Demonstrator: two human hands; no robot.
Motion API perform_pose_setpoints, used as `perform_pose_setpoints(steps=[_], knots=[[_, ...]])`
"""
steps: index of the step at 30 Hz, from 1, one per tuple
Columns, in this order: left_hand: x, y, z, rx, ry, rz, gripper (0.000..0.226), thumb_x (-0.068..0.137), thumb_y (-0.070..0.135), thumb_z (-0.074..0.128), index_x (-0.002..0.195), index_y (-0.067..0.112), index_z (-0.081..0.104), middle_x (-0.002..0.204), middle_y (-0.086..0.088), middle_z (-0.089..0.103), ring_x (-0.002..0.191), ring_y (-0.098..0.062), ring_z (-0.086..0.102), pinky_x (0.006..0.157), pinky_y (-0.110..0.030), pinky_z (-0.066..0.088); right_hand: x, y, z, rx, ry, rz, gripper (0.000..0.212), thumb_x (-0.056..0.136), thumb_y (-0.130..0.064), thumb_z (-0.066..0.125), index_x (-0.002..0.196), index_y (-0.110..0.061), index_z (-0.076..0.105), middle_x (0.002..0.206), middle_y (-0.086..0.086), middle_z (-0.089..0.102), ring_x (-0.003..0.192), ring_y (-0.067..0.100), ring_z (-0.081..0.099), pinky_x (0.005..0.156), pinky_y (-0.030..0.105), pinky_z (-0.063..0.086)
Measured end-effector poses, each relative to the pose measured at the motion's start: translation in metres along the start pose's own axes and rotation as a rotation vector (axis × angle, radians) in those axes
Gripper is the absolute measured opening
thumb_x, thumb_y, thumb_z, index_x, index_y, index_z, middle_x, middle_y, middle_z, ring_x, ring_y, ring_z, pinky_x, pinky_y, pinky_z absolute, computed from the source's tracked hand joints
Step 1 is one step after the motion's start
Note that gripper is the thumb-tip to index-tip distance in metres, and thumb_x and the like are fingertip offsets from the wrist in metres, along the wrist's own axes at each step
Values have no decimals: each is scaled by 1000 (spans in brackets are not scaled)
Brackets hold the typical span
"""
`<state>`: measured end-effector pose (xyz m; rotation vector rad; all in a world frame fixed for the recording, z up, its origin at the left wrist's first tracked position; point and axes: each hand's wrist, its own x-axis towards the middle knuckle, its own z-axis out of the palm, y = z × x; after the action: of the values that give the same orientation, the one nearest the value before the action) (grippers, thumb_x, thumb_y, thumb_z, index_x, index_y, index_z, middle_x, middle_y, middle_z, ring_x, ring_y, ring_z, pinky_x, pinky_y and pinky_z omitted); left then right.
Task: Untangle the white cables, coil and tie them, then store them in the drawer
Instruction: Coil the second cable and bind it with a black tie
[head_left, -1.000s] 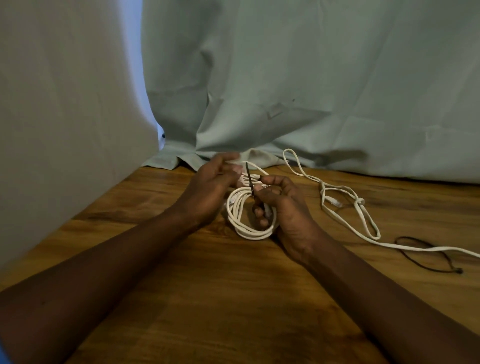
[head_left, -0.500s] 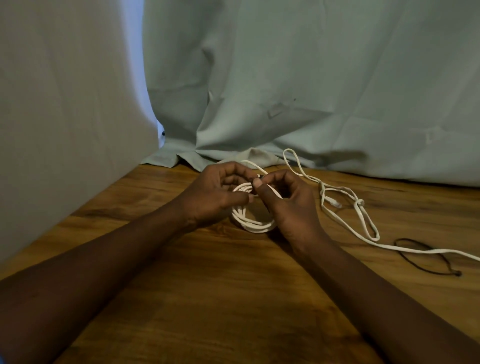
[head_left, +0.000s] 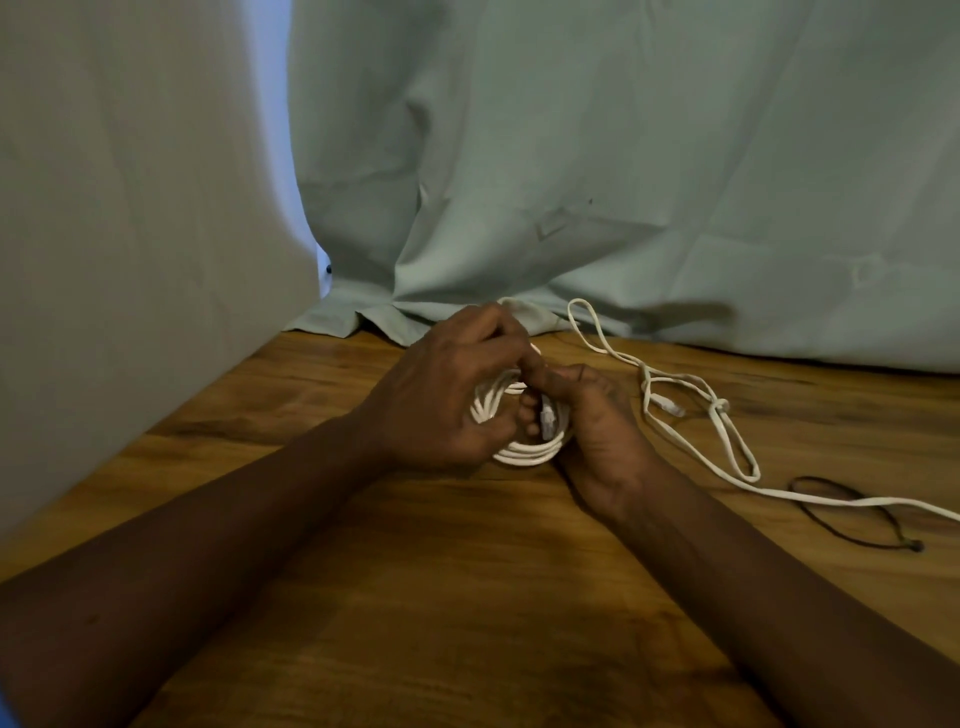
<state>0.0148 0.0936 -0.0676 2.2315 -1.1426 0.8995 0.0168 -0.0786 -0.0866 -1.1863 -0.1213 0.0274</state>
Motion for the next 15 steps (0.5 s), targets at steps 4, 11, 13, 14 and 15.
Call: perform_pose_setpoints(steps=[4, 11, 13, 14, 15], knots=[[-1, 4, 13, 97, 41, -17, 18, 87, 37, 75, 101, 26, 73, 103, 9, 65, 97, -16, 59, 82, -48, 44, 0, -2, -5, 32, 46, 19, 39, 79, 5, 67, 117, 5, 63, 86, 17, 68, 68, 22, 67, 55, 30, 55], [0, 8, 18, -174, 276, -279, 6, 90, 19, 76, 93, 23, 73, 85, 15, 69, 75, -13, 61, 69, -29, 47, -4, 0, 3, 118, -1, 41, 53, 79, -12, 71, 124, 14, 61, 115, 35, 66, 93, 36, 62, 93, 49, 55], [2, 7, 19, -352, 389, -443, 11, 86, 13, 81, 91, 19, 73, 82, 5, 73, 72, -17, 65, 66, -31, 54, -3, -1, 2, 141, -29, 42, 29, 92, -6, 63, 119, 5, 65, 102, 25, 72, 85, 28, 68, 88, 44, 59], [3, 6, 18, -445, 438, -506, 14, 85, 9, 82, 92, 16, 73, 82, 0, 74, 73, -17, 69, 66, -29, 56, -2, -1, 1, 151, -39, 30, 25, 95, -2, 61, 120, -1, 65, 96, 19, 73, 80, 23, 70, 82, 38, 60], [4, 6, 18, -525, 478, -551, 16, 83, 5, 83, 94, 11, 73, 81, -2, 75, 73, -14, 71, 67, -25, 56, -2, -1, 2, 157, -46, 13, 25, 96, 1, 61, 120, -4, 65, 93, 15, 74, 78, 20, 70, 79, 36, 61]])
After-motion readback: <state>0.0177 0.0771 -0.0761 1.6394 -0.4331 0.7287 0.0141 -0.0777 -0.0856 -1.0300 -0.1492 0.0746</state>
